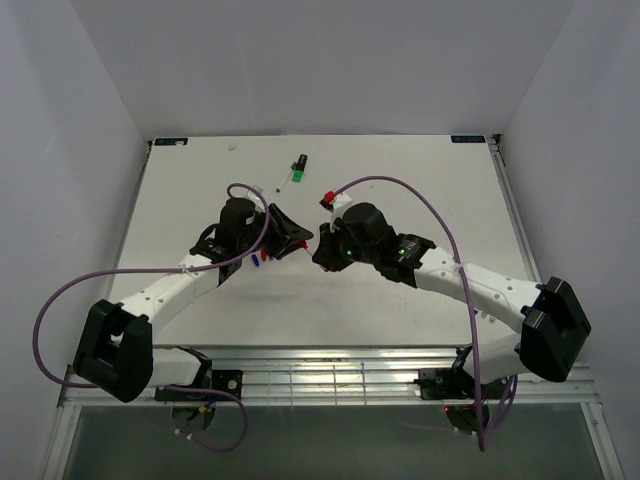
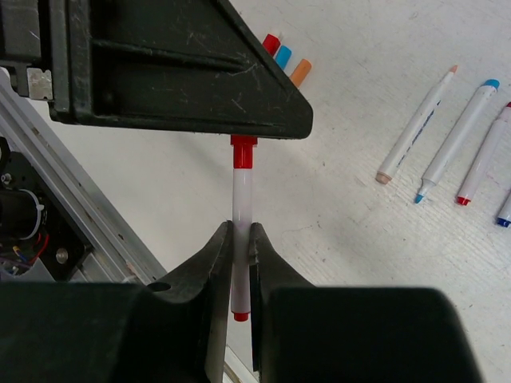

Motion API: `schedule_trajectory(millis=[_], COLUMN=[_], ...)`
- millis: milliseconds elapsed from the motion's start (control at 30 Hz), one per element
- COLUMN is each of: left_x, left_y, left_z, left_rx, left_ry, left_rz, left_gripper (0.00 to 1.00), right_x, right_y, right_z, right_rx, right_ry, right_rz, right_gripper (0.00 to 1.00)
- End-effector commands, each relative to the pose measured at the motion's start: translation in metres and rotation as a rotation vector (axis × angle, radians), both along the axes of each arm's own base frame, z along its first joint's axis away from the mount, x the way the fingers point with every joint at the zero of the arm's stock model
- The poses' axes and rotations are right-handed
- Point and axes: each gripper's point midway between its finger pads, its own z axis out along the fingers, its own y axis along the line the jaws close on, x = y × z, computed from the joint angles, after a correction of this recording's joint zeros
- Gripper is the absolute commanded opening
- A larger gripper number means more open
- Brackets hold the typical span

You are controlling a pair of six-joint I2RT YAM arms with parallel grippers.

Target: Open the pen caps

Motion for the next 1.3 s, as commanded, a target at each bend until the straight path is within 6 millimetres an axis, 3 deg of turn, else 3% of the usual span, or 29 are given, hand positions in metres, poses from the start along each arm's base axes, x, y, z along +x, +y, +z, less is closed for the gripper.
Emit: schedule_trajectory(millis=[0, 33, 233, 467, 567, 600, 667, 700, 733, 833, 1033, 1167, 1267], left_x=[0.000, 0.002, 0.000, -0.001, 0.000, 0.000, 0.001, 0.000, -0.001, 0.001, 0.002, 0.002, -0.002], left_y=[-0.001, -0.001, -0.002, 0.000, -0.003, -0.002, -0.003, -0.002, -0.001, -0.005, -0.016, -0.020, -0.024], left_z=[0.010, 0.014, 0.017, 0.022, 0.022, 0.019, 0.024, 0.026, 0.025, 0.034, 0.062, 0.072, 0.079], left_rx=[-0.021, -0.019, -0.026, -0.021, -0.021, 0.004, 0.011, 0.008, 0.004, -0.018, -0.052, -0.078, -0.106], left_ry=[-0.036, -0.048, -0.057, -0.063, -0.069, -0.061, -0.068, -0.076, -0.078, -0.129, -0.256, -0.324, -0.343], left_rz=[0.007, 0.003, -0.008, -0.003, -0.018, -0.028, -0.039, -0.038, -0.034, -0.064, -0.166, -0.215, -0.245], left_gripper=[0.51, 0.44, 0.38, 0.22, 0.11, 0.01, 0.00, 0.00, 0.00, 0.00, 0.00, 0.00, 0.00], right_x=[0.004, 0.004, 0.009, 0.012, 0.013, 0.014, 0.015, 0.013, 0.017, 0.014, 0.011, -0.002, -0.003], right_y=[0.012, 0.013, 0.017, 0.023, 0.026, 0.025, 0.021, 0.020, 0.015, 0.014, 0.004, 0.010, 0.014], right_z=[0.014, 0.014, 0.012, 0.013, 0.014, 0.014, 0.017, 0.018, 0.017, 0.021, 0.028, 0.029, 0.034], right_rx=[0.060, 0.061, 0.068, 0.076, 0.064, 0.059, 0.062, 0.072, 0.081, 0.115, 0.213, 0.297, 0.350], right_ry=[-0.026, -0.028, -0.033, -0.030, -0.034, -0.041, -0.049, -0.040, -0.028, 0.007, 0.082, 0.158, 0.173], right_rz=[0.009, 0.009, 0.004, 0.008, 0.025, 0.023, 0.020, 0.036, 0.036, 0.132, 0.236, 0.370, 0.384], right_gripper=[0.08, 0.08, 0.08, 0.08, 0.08, 0.08, 0.18, 0.33, 0.38, 0.42, 0.41, 0.39, 0.24])
